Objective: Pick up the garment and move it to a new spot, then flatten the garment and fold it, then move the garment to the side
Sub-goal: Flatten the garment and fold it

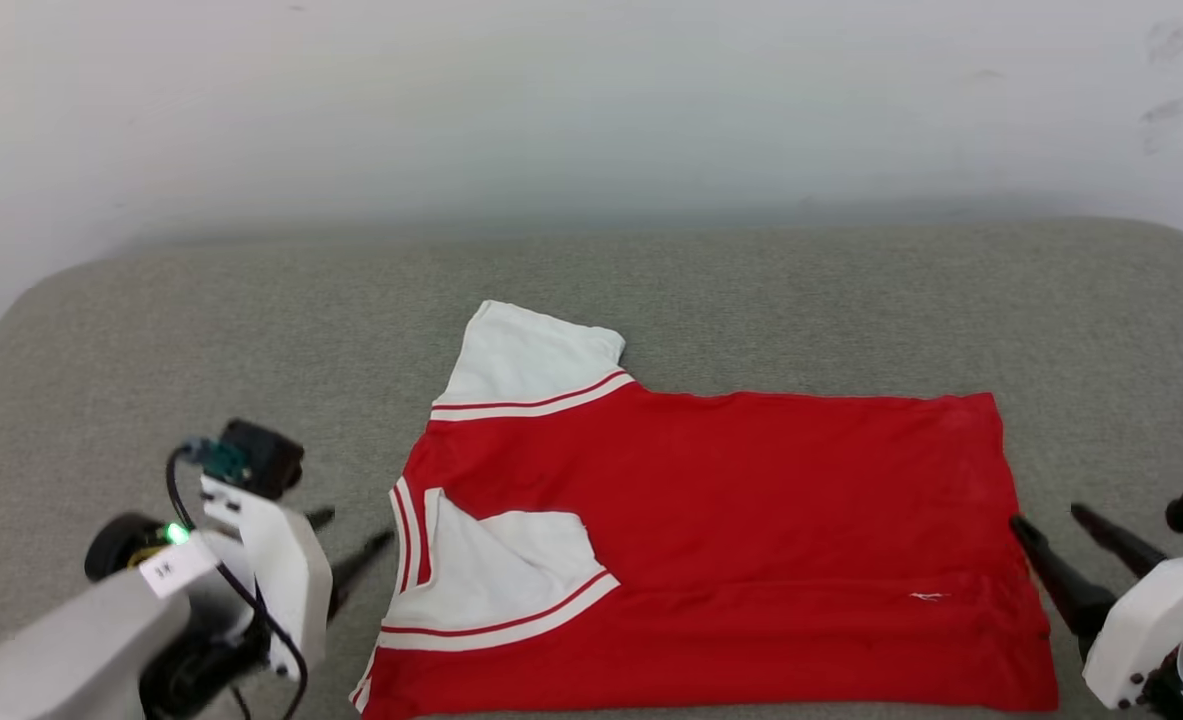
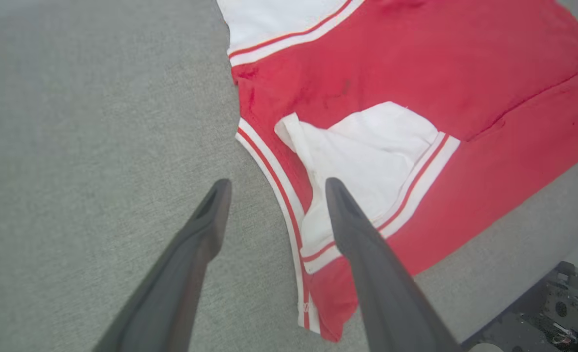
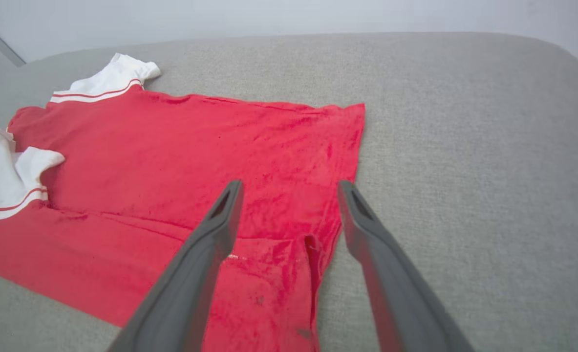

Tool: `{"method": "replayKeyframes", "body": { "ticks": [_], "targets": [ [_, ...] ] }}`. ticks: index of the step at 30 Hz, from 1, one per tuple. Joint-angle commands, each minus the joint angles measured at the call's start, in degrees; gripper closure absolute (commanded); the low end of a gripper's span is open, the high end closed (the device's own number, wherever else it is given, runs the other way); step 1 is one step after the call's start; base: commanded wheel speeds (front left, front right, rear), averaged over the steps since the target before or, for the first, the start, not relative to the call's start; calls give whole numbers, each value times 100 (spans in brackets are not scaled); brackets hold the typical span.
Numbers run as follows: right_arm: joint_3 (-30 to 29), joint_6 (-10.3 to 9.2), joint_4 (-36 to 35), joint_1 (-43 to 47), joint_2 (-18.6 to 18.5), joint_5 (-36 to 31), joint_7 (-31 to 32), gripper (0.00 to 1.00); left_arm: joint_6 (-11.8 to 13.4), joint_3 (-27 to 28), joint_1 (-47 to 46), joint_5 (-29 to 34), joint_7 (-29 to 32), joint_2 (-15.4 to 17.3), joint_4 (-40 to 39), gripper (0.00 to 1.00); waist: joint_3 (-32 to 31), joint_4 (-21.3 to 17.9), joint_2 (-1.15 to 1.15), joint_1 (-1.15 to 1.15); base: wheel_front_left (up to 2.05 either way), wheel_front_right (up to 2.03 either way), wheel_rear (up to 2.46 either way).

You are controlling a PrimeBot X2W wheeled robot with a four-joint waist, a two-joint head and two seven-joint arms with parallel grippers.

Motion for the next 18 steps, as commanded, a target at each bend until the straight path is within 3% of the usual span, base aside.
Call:
{"method": "replayKeyframes", "body": {
  "ticks": [1, 9, 14, 18],
  "targets": [
    [-128, -5, -108, 46, 103, -190, -214, 0, 39, 99, -193, 101, -132, 17, -7, 0, -3, -68, 0, 0, 0, 0, 0],
    [-1068, -5, -923, 149, 824, -1334, -1096, 0, 149, 507, -1229, 437, -498, -317, 459, 0, 332, -301, 0, 0, 0, 0, 0],
    [-1441, -5, -1647, 160, 1380, -1860, -1179, 0, 0, 583, -2106, 567, -113, -498, 1004, 0, 861, -540, 0, 0, 0, 0, 0],
    [-1498, -5, -2114, 85, 1624, -2150, -1091, 0, -212, 599, -2726, 372, 574, -710, 1531, 0, 1265, -731, 0, 0, 0, 0, 0]
  ]
}}
